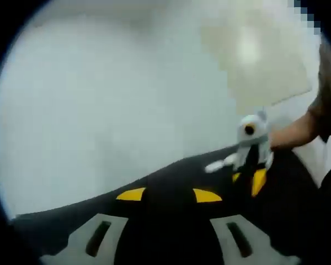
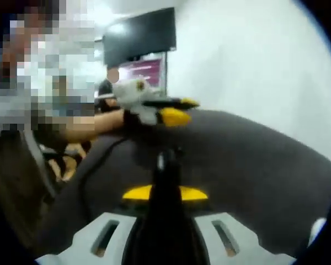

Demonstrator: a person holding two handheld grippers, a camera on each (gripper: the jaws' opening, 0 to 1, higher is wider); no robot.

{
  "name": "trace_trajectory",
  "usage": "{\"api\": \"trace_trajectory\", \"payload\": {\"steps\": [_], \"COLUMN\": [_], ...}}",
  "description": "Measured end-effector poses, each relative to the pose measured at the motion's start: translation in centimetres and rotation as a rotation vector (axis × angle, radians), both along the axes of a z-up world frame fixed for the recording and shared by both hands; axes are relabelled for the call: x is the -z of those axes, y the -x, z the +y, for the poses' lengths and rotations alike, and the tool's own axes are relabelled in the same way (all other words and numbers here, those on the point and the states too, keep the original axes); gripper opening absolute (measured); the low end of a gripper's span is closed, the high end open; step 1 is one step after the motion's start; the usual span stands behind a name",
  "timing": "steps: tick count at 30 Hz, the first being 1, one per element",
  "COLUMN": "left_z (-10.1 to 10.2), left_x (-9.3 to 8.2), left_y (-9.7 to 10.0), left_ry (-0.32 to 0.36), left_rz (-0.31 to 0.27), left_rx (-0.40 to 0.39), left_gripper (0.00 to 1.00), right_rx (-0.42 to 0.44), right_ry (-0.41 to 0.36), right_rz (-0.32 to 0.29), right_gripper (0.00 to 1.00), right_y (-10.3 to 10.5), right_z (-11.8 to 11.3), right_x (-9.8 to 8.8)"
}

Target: Pick up three earphones and place each one into its charging case using tactile feedback, ensure that each earphone is properly inserted and securely positioned inside the case.

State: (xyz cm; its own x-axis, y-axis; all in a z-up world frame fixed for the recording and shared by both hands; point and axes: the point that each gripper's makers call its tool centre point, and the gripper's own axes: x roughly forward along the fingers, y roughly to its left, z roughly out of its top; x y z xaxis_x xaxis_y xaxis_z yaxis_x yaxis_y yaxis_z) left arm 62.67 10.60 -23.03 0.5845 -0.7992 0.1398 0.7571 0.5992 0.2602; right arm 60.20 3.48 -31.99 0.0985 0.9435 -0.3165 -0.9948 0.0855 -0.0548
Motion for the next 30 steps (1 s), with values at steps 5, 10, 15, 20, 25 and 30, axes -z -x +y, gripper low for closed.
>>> {"api": "trace_trajectory", "payload": {"steps": [5, 10, 15, 20, 25, 30], "left_z": [-3.8, -6.4, -7.4, -7.5, -7.6, -7.6], "left_x": [2.4, 5.1, 4.7, 5.9, 6.5, 6.0], "left_y": [1.5, 3.1, 2.8, 2.4, 2.5, 3.2], "left_ry": [-0.145, -0.362, -0.389, -0.492, -0.485, -0.416], "left_rz": [0.089, 0.141, 0.171, 0.192, 0.236, 0.323], "left_rx": [0.138, 0.249, 0.271, 0.269, 0.299, 0.34], "left_gripper": [0.23, 0.36, 0.28, 0.25, 0.16, 0.15], "right_rx": [-0.005, -0.022, -0.027, -0.031, -0.03, -0.058], "right_ry": [-0.007, -0.011, -0.01, -0.011, -0.009, -0.01], "right_rz": [-0.015, -0.033, -0.073, -0.095, -0.106, -0.107], "right_gripper": [0.18, 0.18, 0.18, 0.18, 0.18, 0.18], "right_y": [-0.2, 0.0, 0.3, 0.4, 0.4, 0.9], "right_z": [-0.4, -0.4, -0.4, -0.4, -0.4, -0.3], "right_x": [-0.1, -0.1, -0.2, -0.2, -0.2, -0.2]}}
